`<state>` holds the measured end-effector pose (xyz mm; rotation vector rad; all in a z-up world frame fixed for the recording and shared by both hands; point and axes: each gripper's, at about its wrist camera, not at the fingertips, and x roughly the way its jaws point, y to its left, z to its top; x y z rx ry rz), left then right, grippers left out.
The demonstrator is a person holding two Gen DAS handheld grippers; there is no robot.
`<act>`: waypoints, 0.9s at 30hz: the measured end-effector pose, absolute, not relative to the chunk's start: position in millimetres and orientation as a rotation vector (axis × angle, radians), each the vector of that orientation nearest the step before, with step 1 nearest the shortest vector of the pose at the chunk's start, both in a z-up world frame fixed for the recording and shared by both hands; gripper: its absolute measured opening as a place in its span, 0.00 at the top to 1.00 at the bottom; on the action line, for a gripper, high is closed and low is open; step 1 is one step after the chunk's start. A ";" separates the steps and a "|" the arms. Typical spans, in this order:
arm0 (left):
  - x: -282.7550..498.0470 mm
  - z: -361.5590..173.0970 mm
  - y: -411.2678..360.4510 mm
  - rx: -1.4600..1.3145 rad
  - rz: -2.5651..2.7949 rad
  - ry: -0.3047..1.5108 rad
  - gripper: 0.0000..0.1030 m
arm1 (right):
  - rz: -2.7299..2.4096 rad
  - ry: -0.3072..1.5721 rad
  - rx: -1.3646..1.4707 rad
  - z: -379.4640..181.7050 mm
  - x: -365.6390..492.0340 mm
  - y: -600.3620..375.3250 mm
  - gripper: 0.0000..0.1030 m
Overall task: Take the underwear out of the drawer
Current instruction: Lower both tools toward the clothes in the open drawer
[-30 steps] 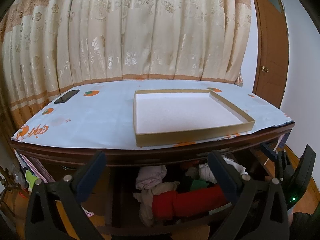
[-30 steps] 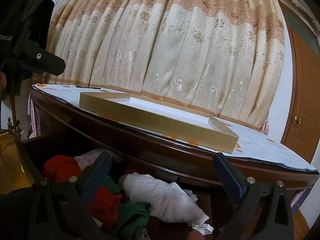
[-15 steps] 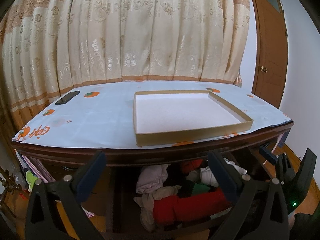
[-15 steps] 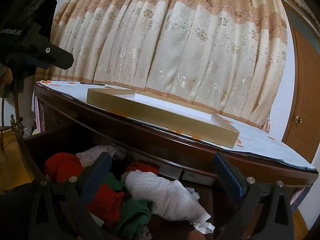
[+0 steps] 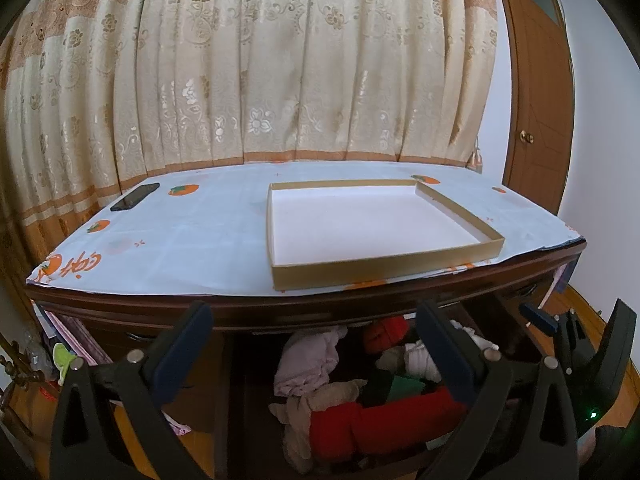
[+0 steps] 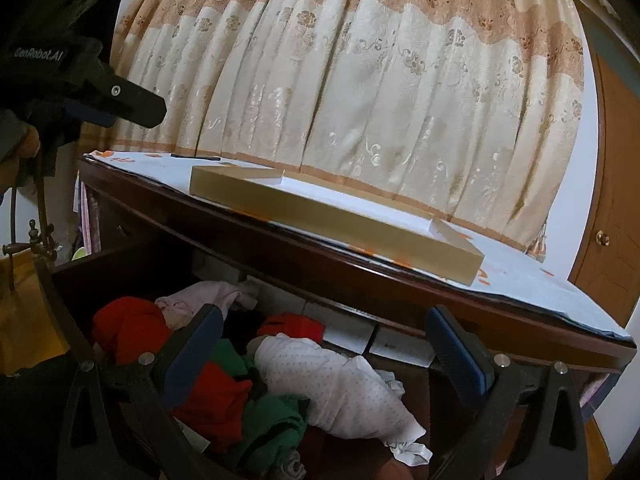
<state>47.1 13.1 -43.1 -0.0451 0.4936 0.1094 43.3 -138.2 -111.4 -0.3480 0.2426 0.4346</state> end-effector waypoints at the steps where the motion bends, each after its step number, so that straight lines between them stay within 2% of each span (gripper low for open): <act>1: 46.7 -43.0 13.1 -0.045 0.110 0.493 0.00 | 0.434 0.245 -0.347 -110.7 43.0 -138.8 0.01; 27: 38.2 -38.5 14.2 -0.036 0.111 0.496 0.00 | 0.446 0.301 -0.376 -112.1 30.8 -145.4 0.01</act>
